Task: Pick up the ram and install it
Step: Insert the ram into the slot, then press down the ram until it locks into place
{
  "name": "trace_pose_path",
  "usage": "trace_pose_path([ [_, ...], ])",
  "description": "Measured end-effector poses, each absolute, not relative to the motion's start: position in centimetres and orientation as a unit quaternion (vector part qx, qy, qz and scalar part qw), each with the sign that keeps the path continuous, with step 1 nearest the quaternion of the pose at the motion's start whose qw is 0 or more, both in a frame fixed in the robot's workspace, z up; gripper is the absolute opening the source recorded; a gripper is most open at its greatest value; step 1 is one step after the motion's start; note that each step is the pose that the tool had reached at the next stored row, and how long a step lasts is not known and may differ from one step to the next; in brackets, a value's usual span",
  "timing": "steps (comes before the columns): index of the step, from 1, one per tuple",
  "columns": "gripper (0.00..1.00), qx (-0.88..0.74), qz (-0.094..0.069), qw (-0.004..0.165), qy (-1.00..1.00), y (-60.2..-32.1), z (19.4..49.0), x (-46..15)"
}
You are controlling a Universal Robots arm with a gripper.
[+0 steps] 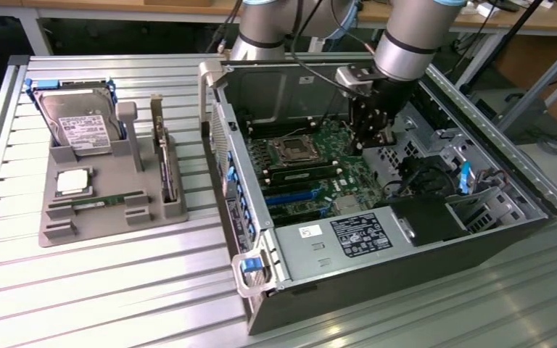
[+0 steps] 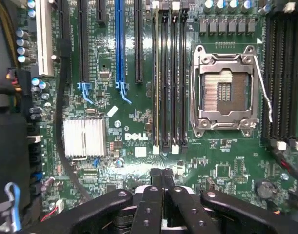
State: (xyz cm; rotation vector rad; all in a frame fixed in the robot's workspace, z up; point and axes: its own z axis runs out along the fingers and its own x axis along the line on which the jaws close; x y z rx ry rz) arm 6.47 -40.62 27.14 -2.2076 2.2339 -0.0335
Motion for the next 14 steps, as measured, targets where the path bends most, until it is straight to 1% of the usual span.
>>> trace_pose_path([
  [1,0.1,-0.703,-0.011,0.0,0.711,-40.6,28.1,6.5],
  [2,0.1,-0.703,-0.011,0.0,0.711,-40.6,28.4,6.5],
  [9,0.1,-0.703,-0.011,0.0,0.711,-40.6,28.3,6.0],
  [14,0.1,-0.703,-0.011,0.0,0.711,-40.6,26.2,4.1],
])
